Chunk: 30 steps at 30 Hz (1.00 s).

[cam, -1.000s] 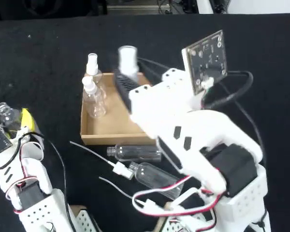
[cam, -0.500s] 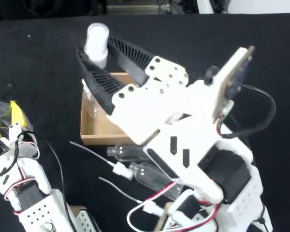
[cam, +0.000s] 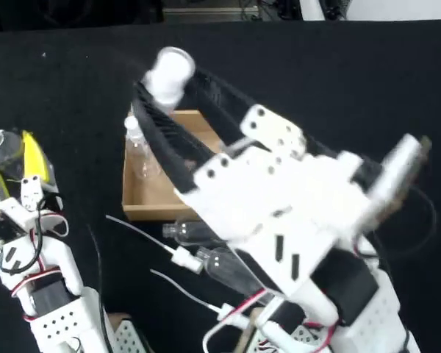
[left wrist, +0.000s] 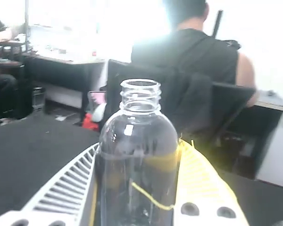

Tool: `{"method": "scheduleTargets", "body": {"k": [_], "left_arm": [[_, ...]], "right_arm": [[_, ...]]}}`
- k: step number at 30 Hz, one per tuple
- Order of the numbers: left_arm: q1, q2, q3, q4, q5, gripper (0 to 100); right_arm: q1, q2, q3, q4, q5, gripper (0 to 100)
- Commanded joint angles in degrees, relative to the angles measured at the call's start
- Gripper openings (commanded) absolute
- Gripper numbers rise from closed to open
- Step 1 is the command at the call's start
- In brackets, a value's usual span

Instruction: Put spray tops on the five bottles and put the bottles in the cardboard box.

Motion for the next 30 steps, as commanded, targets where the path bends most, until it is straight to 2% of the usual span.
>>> {"method": "scheduleTargets", "body": {"k": [1, 7, 15, 30], "left_arm": [[4.00, -0.79, 1.27, -2.37, 0.00, 3], [7.52, -0.79, 1.27, -4.31, 0.00, 3], [8.92, -0.79, 1.27, -4.13, 0.53, 3], [29.14, -0.70, 1.27, -4.22, 0.44, 3]], "right_arm": [[-0.62, -1.63, 4.00, -9.49, 0.00, 1.1], [-0.62, 2.51, 7.43, -19.43, -0.18, 1.1], [-0.70, 5.76, 7.25, -20.22, -0.35, 1.1], [-0.62, 6.11, 6.37, -19.96, -0.44, 1.1]]}}
